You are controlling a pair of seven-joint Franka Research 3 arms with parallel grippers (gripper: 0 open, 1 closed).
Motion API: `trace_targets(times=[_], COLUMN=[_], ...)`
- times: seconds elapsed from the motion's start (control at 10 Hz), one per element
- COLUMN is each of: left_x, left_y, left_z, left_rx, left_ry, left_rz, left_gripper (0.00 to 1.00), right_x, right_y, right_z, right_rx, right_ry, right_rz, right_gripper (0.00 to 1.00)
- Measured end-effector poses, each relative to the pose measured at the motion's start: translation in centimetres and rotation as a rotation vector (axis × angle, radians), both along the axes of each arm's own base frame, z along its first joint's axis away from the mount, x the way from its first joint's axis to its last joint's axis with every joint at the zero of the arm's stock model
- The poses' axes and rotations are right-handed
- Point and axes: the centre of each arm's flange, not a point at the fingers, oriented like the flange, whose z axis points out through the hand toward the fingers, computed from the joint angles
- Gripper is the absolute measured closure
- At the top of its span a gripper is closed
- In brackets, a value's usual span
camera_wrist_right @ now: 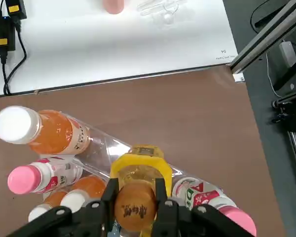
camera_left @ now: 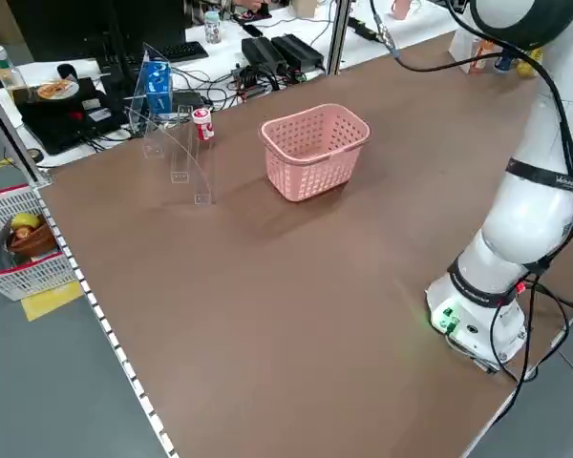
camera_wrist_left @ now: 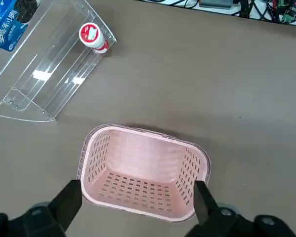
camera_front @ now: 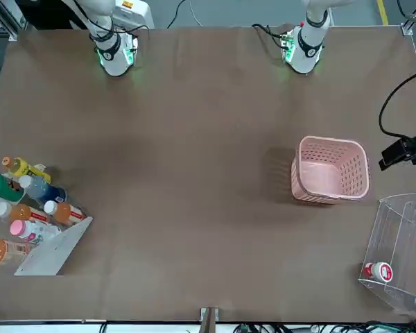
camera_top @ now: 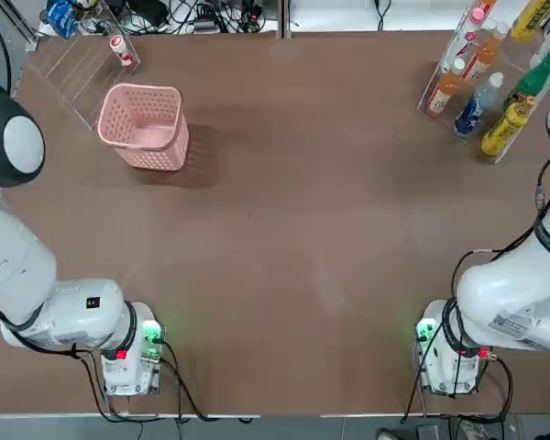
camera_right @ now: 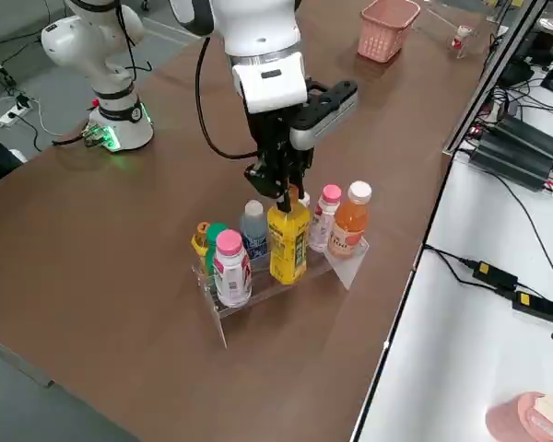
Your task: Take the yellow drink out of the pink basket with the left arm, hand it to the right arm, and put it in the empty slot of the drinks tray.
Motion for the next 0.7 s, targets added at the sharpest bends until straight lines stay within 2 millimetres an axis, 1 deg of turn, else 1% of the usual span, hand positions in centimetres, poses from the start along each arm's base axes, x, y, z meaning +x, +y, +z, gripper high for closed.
trace_targets(times=[0.4,0.7], left_x=[0.0,0.0], left_y=[0.0,0.0], left_z=[0.0,0.0], left_rx=[0.0,0.0], left_ry=[0.0,0.0], left_rz=[0.0,0.0], left_gripper=[0.0,0.0], right_x=[0.5,0.5], right_y=[0.2,0.2], right_z=[-1.3,-1.3], right_rx=[0.008,0.008], right_ry=[0.02,0.02], right_rz=[0.005,0.004], right_gripper=[0.66,0.66])
